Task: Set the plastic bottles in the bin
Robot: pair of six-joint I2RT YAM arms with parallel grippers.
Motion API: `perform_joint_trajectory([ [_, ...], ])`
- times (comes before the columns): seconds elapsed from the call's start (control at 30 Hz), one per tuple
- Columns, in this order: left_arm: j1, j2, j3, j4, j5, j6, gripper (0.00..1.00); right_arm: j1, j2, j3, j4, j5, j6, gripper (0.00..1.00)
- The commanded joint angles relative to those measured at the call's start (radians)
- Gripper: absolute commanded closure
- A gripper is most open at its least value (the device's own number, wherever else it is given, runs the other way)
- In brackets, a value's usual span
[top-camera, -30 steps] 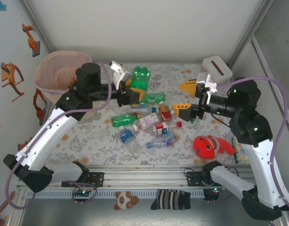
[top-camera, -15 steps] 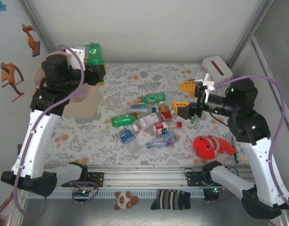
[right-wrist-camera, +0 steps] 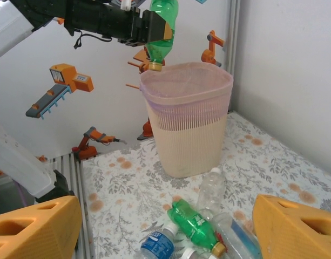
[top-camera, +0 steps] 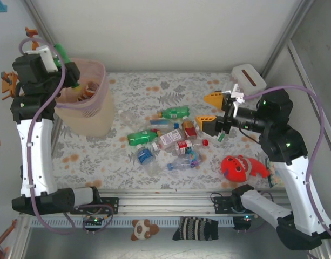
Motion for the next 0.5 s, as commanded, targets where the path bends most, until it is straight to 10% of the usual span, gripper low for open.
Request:
perform_joint_trajectory([
  [0.0, 0.06, 0.048, 0.002, 0.004, -0.001, -0.145, 0.59, -0.002, -0.007, -0.013, 0.031, 0.002, -0.004, 0.19],
  [0.47, 0.082, 0.303, 0.2, -0.361, -0.355, -0.651, 0.69, -0.001, -0.026, -0.059, 0.054, -0.011, -0.015, 0.19],
])
